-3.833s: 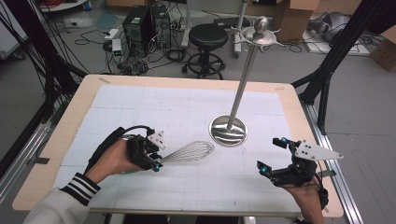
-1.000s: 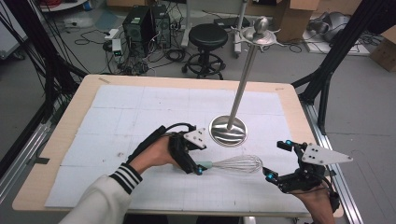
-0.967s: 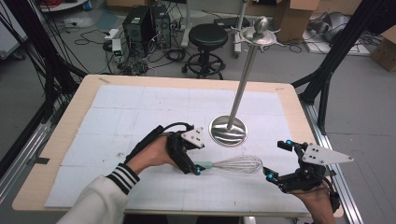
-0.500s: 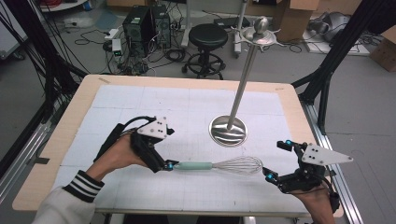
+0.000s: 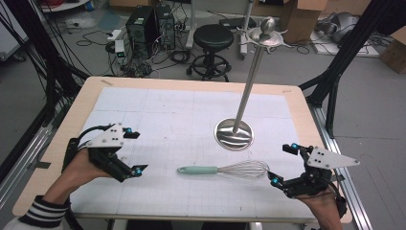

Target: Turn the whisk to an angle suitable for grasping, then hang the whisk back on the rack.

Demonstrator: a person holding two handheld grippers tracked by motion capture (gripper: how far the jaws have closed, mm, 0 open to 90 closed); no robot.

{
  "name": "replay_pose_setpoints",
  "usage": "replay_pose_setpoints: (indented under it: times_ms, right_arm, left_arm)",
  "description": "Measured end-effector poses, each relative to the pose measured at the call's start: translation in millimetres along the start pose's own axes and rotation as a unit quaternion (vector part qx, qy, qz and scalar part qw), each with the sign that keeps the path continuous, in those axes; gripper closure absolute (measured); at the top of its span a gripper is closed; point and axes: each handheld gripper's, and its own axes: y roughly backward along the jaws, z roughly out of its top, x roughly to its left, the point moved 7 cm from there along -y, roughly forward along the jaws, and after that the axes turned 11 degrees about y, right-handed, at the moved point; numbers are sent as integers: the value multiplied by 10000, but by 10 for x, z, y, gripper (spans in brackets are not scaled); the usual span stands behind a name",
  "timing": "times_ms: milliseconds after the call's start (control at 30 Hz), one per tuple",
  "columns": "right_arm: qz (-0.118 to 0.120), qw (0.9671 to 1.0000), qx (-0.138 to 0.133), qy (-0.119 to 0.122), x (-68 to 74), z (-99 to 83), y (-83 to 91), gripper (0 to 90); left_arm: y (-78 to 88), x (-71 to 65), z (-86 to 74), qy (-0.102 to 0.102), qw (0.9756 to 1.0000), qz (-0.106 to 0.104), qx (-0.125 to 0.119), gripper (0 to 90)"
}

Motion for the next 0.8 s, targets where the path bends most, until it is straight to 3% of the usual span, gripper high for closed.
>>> replay_pose_setpoints:
  times_ms: [433,567,800]
  right_arm:
    - [76,9999,72,19,9,-17,-99,5]
    - [108,9999,77,33,21,-20,-132,5]
    - [118,9999,111,15,30,-40,-133,5]
  left_arm:
    - [487,139,-327,359,9973,419,-489,17]
    - [552,150,-372,408,9961,486,-620,17]
    - [566,158,-419,425,9955,397,-753,17]
